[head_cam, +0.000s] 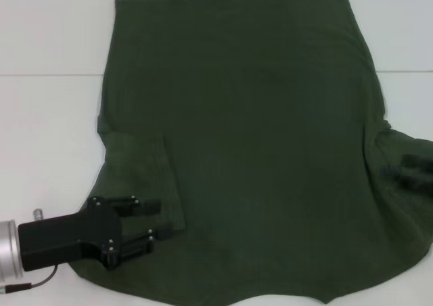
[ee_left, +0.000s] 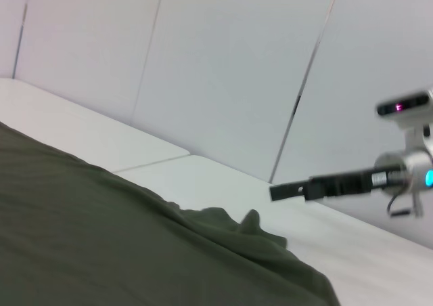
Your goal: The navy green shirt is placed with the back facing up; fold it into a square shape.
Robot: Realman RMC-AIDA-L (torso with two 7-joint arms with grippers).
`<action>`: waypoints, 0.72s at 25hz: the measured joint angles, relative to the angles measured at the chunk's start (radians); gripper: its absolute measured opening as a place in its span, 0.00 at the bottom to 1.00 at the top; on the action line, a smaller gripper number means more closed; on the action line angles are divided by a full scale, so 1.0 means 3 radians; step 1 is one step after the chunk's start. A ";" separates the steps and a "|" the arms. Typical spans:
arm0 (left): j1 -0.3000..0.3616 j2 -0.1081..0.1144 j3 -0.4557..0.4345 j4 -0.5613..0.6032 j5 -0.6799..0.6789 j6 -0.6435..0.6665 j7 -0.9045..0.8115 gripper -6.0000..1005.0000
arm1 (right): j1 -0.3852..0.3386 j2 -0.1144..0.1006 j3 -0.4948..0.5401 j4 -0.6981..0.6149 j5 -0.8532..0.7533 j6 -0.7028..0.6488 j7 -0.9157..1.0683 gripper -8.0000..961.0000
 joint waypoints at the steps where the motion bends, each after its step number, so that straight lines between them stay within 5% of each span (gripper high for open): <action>1: 0.0022 -0.0001 0.0000 -0.0011 -0.0014 -0.0005 0.0058 0.24 | 0.0000 -0.0033 0.0002 -0.0183 -0.0091 0.0004 0.0294 0.96; 2: 0.0031 -0.0001 0.0001 -0.0015 -0.0019 -0.0006 0.0093 0.26 | 0.0013 -0.0076 0.0008 -0.0347 -0.0219 0.0012 0.0674 0.96; 4: 0.0061 0.0000 -0.0004 -0.0030 -0.0032 0.0020 0.0219 0.50 | 0.0075 -0.0166 0.0025 -0.0606 -0.0484 0.0033 0.1356 0.96; 9: 0.0133 0.0000 -0.0042 -0.0107 -0.0099 0.0087 0.0507 0.70 | 0.0419 -0.0357 0.0108 -0.0991 -0.1388 -0.0027 0.2624 0.95; 15: 0.0202 0.0002 -0.0038 -0.0161 -0.0088 0.0147 0.0662 0.92 | 0.0889 -0.0335 0.0169 -0.1123 -0.2475 -0.0057 0.3068 0.95; 18: 0.0223 0.0002 -0.0045 -0.0159 -0.0086 0.0154 0.0671 0.93 | 0.1034 -0.0299 0.0146 -0.1053 -0.2722 0.0019 0.3140 0.94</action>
